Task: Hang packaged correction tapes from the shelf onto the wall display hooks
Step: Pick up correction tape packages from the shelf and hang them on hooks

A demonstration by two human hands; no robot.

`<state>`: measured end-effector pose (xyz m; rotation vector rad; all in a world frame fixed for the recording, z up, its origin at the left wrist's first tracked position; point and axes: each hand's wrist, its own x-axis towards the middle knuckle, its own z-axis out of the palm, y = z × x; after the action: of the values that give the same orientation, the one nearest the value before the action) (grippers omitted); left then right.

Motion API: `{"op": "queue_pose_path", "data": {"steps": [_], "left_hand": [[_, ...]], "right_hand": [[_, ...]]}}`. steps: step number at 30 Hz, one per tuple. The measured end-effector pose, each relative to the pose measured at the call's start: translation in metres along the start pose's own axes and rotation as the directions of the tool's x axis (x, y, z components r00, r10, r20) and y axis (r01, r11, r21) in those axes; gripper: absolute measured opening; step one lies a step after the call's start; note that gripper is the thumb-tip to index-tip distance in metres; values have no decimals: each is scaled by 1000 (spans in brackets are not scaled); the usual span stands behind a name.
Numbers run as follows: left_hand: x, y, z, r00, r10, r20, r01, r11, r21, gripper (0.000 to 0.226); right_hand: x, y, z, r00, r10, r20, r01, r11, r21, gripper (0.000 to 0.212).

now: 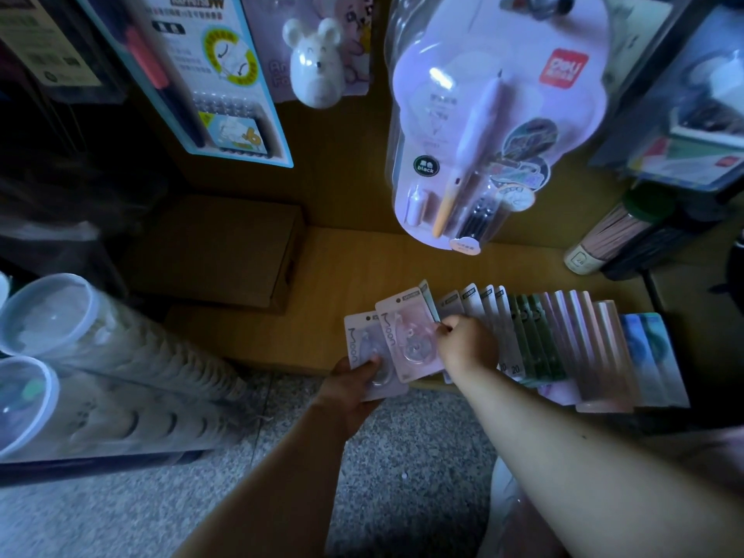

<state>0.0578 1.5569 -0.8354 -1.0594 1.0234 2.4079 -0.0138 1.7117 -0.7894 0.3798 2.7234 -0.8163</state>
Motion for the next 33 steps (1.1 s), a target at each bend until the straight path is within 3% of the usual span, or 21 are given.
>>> {"op": "queue_pose_path", "data": {"steps": [3, 10, 13, 16, 19, 26, 30, 33], "left_hand": [[-3, 5, 2, 999, 24, -34, -24, 1000, -18, 51], [-23, 21, 21, 998, 27, -56, -32, 995, -94, 38], [-42, 31, 29, 999, 38, 26, -34, 987, -159, 43], [-59, 37, 30, 989, 80, 121, -72, 995, -71, 48], [-67, 38, 29, 993, 119, 28, -119, 993, -9, 61], [-84, 45, 16, 974, 222, -50, -221, 975, 11, 44], [-92, 49, 6, 936, 255, -242, -228, 965, 132, 33], [-94, 51, -2, 901, 276, -334, -229, 958, 175, 32]], "right_hand": [[-5, -8, -7, 999, -40, 1, 40, 999, 26, 20], [-23, -28, -15, 993, -116, -10, 116, 981, 157, 22], [-32, -34, -21, 992, -124, -20, 126, 976, 176, 23], [-42, -41, -29, 992, -125, -27, 128, 972, 197, 24], [-51, -47, -39, 991, -130, -38, 135, 966, 221, 24], [-65, -53, -65, 990, -92, -103, 121, 938, 326, 26], [-66, -51, -73, 986, 5, -169, 60, 923, 380, 29], [-63, -49, -72, 994, 41, -100, 9, 888, 460, 24]]}}
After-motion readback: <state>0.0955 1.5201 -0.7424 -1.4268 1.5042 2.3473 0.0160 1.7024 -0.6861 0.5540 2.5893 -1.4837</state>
